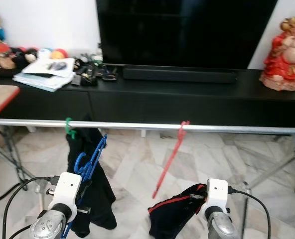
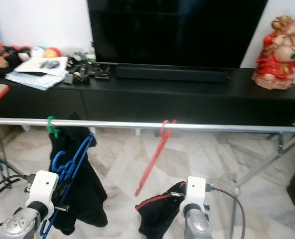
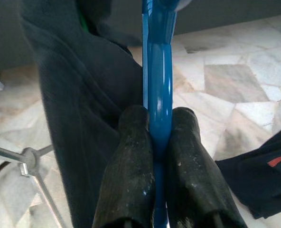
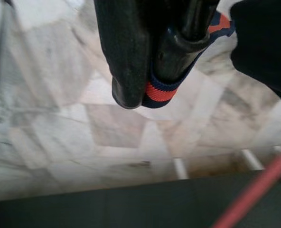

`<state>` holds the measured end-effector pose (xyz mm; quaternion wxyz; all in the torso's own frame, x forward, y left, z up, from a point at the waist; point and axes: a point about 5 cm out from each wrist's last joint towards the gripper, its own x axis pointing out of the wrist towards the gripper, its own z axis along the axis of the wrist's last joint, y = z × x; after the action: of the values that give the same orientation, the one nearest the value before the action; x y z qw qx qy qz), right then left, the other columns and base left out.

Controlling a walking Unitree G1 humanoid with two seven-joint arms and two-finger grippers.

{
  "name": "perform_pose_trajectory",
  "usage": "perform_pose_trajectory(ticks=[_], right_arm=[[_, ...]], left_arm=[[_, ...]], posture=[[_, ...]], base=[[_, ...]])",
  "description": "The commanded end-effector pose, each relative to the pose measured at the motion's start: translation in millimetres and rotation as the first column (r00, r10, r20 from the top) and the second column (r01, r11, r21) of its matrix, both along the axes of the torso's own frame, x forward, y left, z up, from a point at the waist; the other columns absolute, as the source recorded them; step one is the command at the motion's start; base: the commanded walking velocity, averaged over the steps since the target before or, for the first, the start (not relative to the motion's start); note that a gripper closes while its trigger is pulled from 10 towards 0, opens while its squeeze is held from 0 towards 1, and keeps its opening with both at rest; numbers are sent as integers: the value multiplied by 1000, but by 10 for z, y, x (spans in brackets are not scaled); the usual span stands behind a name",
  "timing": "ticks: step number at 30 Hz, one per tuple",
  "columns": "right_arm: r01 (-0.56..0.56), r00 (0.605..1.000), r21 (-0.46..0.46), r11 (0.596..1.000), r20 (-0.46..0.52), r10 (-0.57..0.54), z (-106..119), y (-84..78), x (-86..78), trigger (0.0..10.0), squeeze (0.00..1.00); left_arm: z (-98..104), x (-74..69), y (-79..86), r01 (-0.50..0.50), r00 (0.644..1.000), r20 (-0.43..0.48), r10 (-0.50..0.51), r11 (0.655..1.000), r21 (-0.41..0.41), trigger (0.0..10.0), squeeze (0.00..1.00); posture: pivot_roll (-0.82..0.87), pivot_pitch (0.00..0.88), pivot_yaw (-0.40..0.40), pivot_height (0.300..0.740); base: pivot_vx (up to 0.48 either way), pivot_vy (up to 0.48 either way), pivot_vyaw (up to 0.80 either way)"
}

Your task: Hang hanger

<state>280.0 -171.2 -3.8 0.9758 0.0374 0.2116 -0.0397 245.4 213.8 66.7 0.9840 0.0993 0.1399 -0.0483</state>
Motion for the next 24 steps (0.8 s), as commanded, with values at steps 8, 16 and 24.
perform_pose_trajectory(ticks=[8,16,24], right_arm=[[1,1000,4,1000,22,-1,38,20,38,10000,0],[-4,1000,2,1000,22,4,43,18,48,10000,0],[-11,1000,3,1000,23,11,55,29,67,10000,0]], left_arm=[[4,-26,18,-10,1000,3,10,1000,-1,10000,0],[4,-31,28,-19,1000,5,19,1000,-1,10000,0],[0,-41,53,-31,1000,4,31,1000,0,10000,0]], posture=[[170,0,-17,740],[172,0,-23,740],[176,0,-27,740]], base=[[-273,0,0],[-277,0,0],[-281,0,0]])
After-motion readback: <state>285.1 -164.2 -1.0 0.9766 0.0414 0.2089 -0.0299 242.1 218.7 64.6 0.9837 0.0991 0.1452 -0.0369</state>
